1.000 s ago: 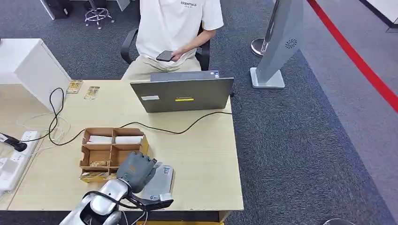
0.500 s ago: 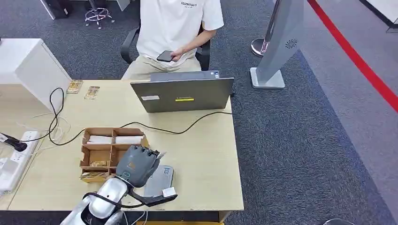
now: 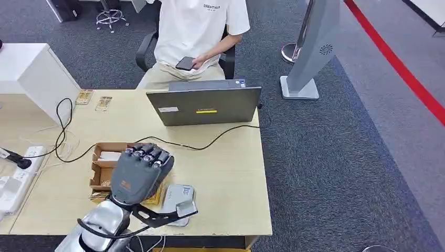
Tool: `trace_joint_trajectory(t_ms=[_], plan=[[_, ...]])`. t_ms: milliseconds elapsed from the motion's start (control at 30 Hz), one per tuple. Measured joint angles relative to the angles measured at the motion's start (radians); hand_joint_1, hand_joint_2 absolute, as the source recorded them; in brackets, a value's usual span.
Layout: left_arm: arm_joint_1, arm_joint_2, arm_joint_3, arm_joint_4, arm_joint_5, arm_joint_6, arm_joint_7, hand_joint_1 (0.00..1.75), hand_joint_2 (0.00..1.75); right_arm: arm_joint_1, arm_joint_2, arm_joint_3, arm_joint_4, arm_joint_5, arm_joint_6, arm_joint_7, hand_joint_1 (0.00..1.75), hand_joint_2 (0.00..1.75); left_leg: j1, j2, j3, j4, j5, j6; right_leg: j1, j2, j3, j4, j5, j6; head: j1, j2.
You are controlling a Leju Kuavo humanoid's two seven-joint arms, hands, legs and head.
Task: Pass the card to the sensor for recognition and then transmit it.
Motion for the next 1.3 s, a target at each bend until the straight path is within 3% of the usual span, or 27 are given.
trace_joint_trajectory(t_ms=[133, 233, 300, 433, 567, 700, 900, 1133, 1167, 1300], plan=[[-0.089, 0.066, -0.002, 0.006, 0.0, -0.008, 0.143, 1.75, 1.75, -0.001, 0.0, 0.011, 0.0, 0.018, 0.005, -0.001, 0.0, 1.75, 0.0, 0.0, 0.0, 0.0, 0.0, 0.0, 0.0, 0.0, 0.0, 0.0, 0.0, 0.0, 0.0, 0.0], [-0.21, 0.114, -0.046, 0.067, 0.0, -0.021, 0.267, 1.75, 1.75, -0.006, 0.0, 0.019, 0.0, 0.035, 0.01, 0.0, 0.0, 1.75, 0.001, -0.002, 0.0, 0.0, 0.001, -0.001, 0.0, -0.001, 0.0, 0.001, 0.001, 0.0, 0.002, 0.0], [-0.278, 0.138, -0.059, 0.146, 0.0, -0.021, 0.294, 1.75, 1.75, -0.008, 0.0, 0.027, 0.0, 0.043, 0.013, -0.002, 0.0, 1.75, 0.0, -0.001, 0.0, 0.0, 0.001, -0.001, 0.0, 0.0, 0.0, 0.001, 0.001, 0.0, 0.002, 0.0], [-0.37, 0.167, -0.058, 0.339, 0.0, 0.033, 0.236, 1.75, 1.75, -0.009, 0.0, 0.034, 0.0, 0.054, 0.019, -0.003, 0.0, 1.75, 0.0, -0.001, 0.0, 0.0, 0.001, -0.001, 0.0, 0.0, 0.0, 0.001, 0.001, 0.0, 0.002, 0.0], [-0.408, 0.184, -0.058, 0.449, 0.0, 0.034, 0.236, 1.75, 1.75, -0.01, 0.0, 0.037, 0.0, 0.057, 0.019, 0.002, 0.0, 1.75, 0.0, -0.001, 0.0, 0.0, 0.001, -0.001, 0.0, 0.001, 0.0, 0.001, 0.001, 0.0, 0.002, 0.0], [-0.435, 0.195, -0.013, 0.561, 0.0, 0.045, 0.17, 1.75, 1.75, -0.01, 0.0, 0.037, 0.0, 0.065, 0.022, 0.023, 0.0, 1.75, 0.0, 0.0, -0.001, 0.0, 0.001, -0.001, 0.0, 0.001, 0.0, 0.001, 0.001, 0.0, 0.002, 0.0], [-0.438, 0.199, 0.059, 0.641, 0.0, 0.055, 0.143, 1.75, 1.75, -0.011, 0.0, 0.037, 0.0, 0.068, 0.022, 0.031, 0.0, 1.75, 0.0, -0.001, -0.001, 0.0, 0.001, -0.001, 0.0, 0.001, 0.0, 0.001, 0.001, 0.0, 0.001, 0.0], [-0.425, 0.198, 0.076, 0.656, 0.0, 0.055, 0.146, 1.75, 1.75, -0.01, 0.0, 0.037, 0.0, 0.071, 0.022, 0.03, 0.0, 1.75, 0.0, -0.001, -0.001, 0.0, 0.001, -0.001, 0.0, 0.001, 0.0, 0.001, 0.001, 0.0, 0.002, 0.0], [-0.424, 0.198, 0.077, 0.658, 0.0, 0.055, 0.146, 0.0, 1.75, -0.01, 0.0, 0.037, 0.0, 0.071, 0.022, 0.03, 0.0, 1.75, 0.0, -0.001, -0.001, 0.0, 0.001, -0.001, 0.0, 0.001, 0.0, 0.001, 0.001, 0.0, 0.002, 0.0], [-0.412, 0.19, 0.09, 0.658, 0.0, 0.047, 0.1, 0.0, 1.75, -0.011, 0.0, 0.037, 0.0, 0.071, 0.023, 0.028, 0.0, 1.75, 0.0, -0.001, -0.001, 0.0, 0.001, -0.001, 0.0, 0.001, 0.0, 0.001, 0.001, 0.0, 0.002, 0.0]])
